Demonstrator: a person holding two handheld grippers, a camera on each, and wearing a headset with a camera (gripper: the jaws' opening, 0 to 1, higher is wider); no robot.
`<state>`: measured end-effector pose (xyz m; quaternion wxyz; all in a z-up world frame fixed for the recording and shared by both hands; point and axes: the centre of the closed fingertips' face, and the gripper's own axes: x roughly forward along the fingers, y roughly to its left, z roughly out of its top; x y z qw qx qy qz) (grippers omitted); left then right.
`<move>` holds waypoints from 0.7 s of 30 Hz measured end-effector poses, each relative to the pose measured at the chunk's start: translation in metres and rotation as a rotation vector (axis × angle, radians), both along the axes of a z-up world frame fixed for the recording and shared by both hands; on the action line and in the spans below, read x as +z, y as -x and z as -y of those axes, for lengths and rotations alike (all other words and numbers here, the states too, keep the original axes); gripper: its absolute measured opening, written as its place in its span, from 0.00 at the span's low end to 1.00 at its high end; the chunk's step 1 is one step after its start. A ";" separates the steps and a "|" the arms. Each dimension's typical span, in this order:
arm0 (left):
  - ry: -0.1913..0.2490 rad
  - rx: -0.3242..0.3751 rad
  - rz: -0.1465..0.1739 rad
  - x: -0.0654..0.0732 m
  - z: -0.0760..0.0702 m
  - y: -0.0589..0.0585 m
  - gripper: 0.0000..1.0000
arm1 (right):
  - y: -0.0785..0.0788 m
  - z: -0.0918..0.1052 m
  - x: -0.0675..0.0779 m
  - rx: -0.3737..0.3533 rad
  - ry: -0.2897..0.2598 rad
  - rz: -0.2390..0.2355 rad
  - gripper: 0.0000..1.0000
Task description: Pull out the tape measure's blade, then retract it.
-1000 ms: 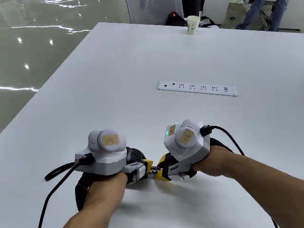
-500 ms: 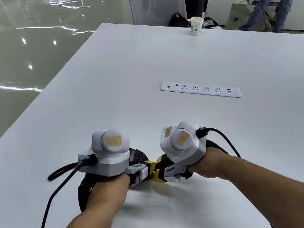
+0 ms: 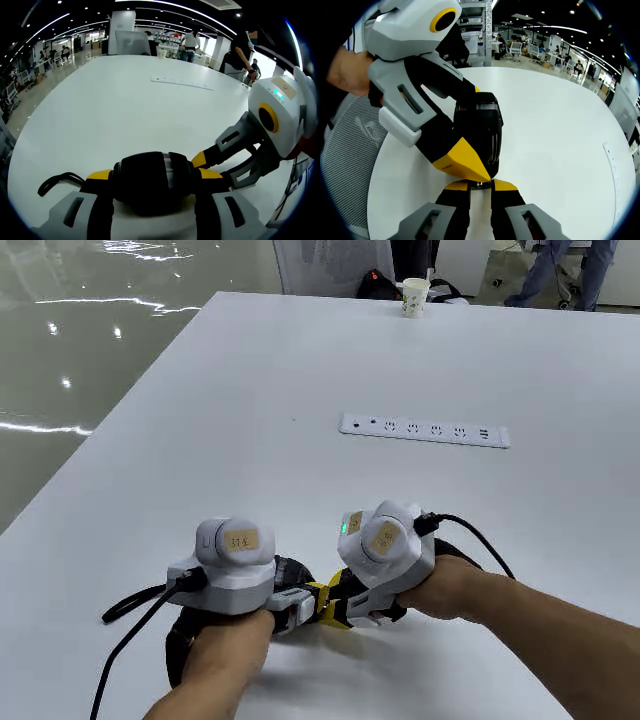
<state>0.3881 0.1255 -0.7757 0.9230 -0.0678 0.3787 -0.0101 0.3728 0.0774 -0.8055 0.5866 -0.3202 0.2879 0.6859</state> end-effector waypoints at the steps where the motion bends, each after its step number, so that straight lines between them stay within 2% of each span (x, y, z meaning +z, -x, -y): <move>1: 0.000 -0.002 -0.001 0.000 0.000 0.000 0.62 | 0.000 0.000 0.000 -0.001 0.000 -0.001 0.12; 15: 0.003 -0.008 -0.020 -0.001 0.000 0.000 0.63 | -0.002 0.005 0.002 -0.014 0.002 0.001 0.14; 21: -0.010 -0.023 -0.030 -0.001 0.001 0.002 0.63 | -0.005 0.010 0.003 -0.036 -0.006 0.001 0.15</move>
